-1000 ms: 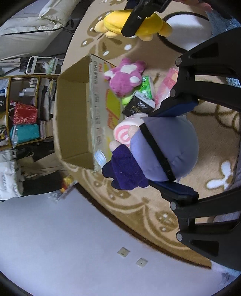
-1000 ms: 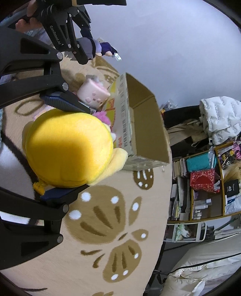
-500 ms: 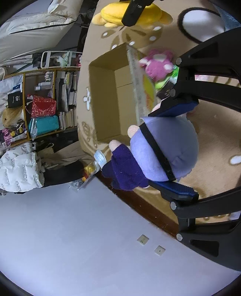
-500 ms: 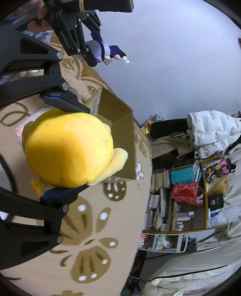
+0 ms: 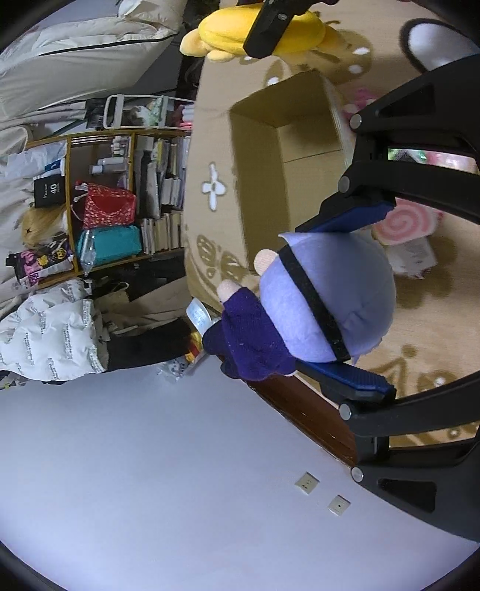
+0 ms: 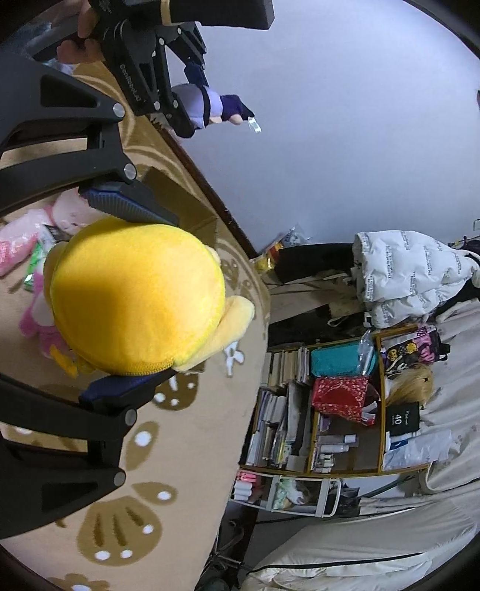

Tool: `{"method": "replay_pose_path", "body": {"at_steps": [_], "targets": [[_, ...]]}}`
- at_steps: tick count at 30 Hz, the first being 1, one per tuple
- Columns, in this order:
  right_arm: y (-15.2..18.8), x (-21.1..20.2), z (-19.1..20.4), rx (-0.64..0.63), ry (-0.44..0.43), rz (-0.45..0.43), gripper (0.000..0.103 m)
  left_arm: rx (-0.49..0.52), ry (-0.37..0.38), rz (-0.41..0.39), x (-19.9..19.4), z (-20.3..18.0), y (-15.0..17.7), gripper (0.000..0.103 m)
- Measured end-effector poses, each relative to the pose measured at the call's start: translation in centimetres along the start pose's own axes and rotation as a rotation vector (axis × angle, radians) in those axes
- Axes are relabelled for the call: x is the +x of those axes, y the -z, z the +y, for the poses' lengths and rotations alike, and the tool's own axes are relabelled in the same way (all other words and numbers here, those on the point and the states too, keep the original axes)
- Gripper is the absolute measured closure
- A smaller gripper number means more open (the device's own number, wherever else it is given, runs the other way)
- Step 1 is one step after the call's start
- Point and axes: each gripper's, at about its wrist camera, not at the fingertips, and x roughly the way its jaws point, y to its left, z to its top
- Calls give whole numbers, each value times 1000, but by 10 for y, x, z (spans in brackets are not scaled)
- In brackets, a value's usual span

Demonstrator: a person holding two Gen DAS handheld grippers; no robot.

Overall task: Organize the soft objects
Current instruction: 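Lift both plush toys and drop them into the cardboard box, then withdraw both tools from the box and move toward the remaining toys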

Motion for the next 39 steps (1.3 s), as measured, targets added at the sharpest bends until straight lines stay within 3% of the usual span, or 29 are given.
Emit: {"method": "replay_pose_path", "body": {"at_steps": [10, 16, 22, 24, 26, 31, 33, 39], "targets": [[-25, 29, 1, -7, -41, -50, 26, 48, 35, -56, 30, -18, -16, 40], [-18, 52, 0, -41, -35, -10, 26, 66, 36, 3, 52, -29, -5, 40], [-3, 71, -8, -56, 0, 50, 26, 80, 54, 14, 66, -38, -3, 38], [0, 74, -12, -60, 2, 58, 24, 75, 57, 22, 69, -37, 0, 34], [3, 77, -16, -47, 3, 65, 22, 76, 33, 28, 75, -37, 1, 22], [5, 82, -24, -18, -4, 79, 9, 103, -16, 42, 82, -37, 4, 7], [6, 82, -25, -19, -1, 77, 0, 114, -30, 43, 83, -38, 5, 5], [5, 77, -23, -41, 18, 74, 0, 63, 1, 80, 84, -29, 8, 5]]}}
